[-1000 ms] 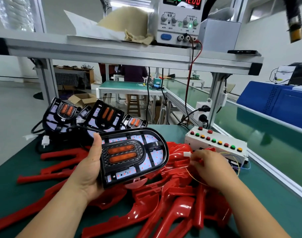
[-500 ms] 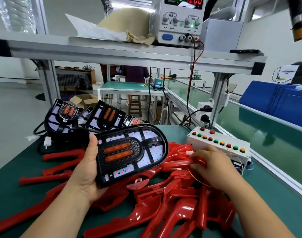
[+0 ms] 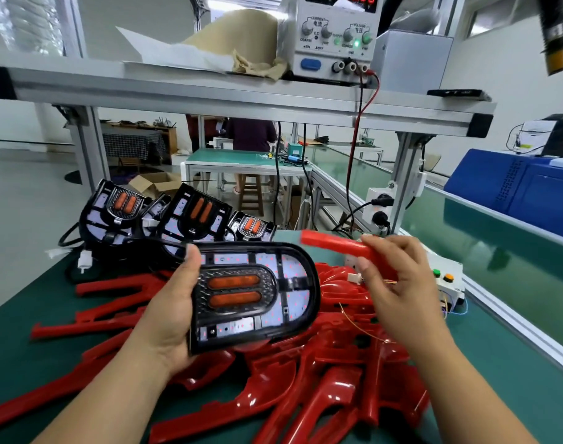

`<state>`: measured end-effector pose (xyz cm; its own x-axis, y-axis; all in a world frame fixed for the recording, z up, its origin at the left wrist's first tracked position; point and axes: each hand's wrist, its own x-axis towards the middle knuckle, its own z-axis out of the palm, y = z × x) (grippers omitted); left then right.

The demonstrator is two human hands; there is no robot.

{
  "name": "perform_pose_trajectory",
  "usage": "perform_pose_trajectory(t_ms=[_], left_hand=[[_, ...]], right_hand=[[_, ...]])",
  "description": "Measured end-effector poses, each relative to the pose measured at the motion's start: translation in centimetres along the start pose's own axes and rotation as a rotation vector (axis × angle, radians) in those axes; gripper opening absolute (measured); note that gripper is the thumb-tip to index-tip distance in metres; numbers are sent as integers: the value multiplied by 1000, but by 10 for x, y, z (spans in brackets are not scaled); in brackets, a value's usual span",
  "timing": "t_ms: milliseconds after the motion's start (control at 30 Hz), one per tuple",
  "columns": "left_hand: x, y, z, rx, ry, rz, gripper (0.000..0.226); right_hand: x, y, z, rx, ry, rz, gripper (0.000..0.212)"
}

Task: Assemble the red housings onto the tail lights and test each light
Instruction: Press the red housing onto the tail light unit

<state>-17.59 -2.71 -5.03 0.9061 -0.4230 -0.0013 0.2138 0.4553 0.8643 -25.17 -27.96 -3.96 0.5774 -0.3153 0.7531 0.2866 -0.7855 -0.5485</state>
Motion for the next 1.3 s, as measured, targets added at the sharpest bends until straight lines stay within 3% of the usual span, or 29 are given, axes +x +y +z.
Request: perform_pose_trajectory(t_ms=[100, 167, 467, 633, 767, 833, 1000, 1100, 1300], left_hand=[[-2, -7, 12, 80, -17, 96, 63], [-3, -10, 16, 86, -24, 124, 63], [-5, -9, 18, 21, -96, 45, 75], [-5, -12, 18, 32, -58, 101, 67], [-6, -11, 16, 19, -27, 97, 67], [-8, -10, 15, -2, -28, 73, 68], [-9, -10, 11, 29, -26, 96, 66], [-10, -10, 13, 60, -32, 105, 66], [-12, -4, 15, 112, -57, 130, 65]], right_hand=[[-11, -18, 17, -22, -35, -97, 36], [-15, -25, 28, -29, -57, -117, 29], [-22, -40, 57, 12, -51, -75, 28], [-21, -34, 58, 59, -61, -77, 29], [-19, -30, 53, 61, -83, -18, 49], [-18, -27, 48, 202, -163, 133, 57], [-17, -23, 39, 945, -244, 570, 45], [-14, -27, 36, 1130, -337, 608, 28], [-14, -24, 37, 1175, -273, 568, 31]])
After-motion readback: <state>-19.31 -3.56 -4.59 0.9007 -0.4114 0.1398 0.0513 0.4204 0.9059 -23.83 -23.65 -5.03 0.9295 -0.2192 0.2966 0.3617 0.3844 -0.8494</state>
